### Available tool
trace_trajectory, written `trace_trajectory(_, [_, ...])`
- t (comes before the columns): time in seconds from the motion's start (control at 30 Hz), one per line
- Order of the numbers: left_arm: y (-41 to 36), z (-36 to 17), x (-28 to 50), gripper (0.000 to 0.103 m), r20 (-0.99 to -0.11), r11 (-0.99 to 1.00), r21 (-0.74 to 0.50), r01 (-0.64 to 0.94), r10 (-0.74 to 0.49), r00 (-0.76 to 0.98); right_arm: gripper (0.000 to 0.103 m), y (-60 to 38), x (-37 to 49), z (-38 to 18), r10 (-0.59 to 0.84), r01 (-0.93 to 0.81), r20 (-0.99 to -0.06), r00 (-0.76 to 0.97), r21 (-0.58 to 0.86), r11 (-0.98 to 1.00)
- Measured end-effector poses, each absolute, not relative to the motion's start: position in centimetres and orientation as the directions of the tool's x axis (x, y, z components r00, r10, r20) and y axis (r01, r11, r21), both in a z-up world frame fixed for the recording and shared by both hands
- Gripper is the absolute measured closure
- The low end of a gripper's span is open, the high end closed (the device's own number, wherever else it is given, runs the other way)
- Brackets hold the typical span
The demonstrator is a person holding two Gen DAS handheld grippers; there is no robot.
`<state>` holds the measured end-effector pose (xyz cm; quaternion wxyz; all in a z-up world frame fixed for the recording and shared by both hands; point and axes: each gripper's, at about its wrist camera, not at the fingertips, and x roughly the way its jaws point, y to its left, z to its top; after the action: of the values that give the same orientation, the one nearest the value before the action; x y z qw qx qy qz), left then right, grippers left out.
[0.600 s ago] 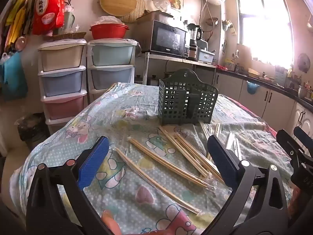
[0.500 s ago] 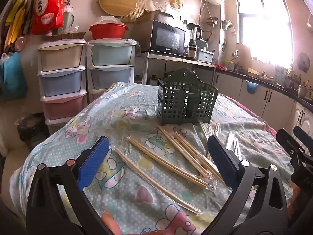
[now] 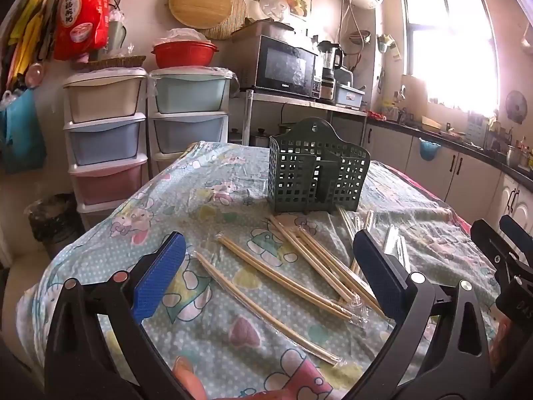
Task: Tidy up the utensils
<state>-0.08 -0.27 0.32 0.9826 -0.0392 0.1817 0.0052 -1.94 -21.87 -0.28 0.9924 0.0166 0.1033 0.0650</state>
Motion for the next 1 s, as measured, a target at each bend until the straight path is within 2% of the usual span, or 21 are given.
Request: trace_trajectory(1.0, [-0.09,0.54,-0.03,0.010,-0.351,0.997,-0.078,-0.026,-0.003,0.936,0.006,-22.20,-1.81,-0.40,0.123,-0.114,-0.202,0.972,0.055,0.992])
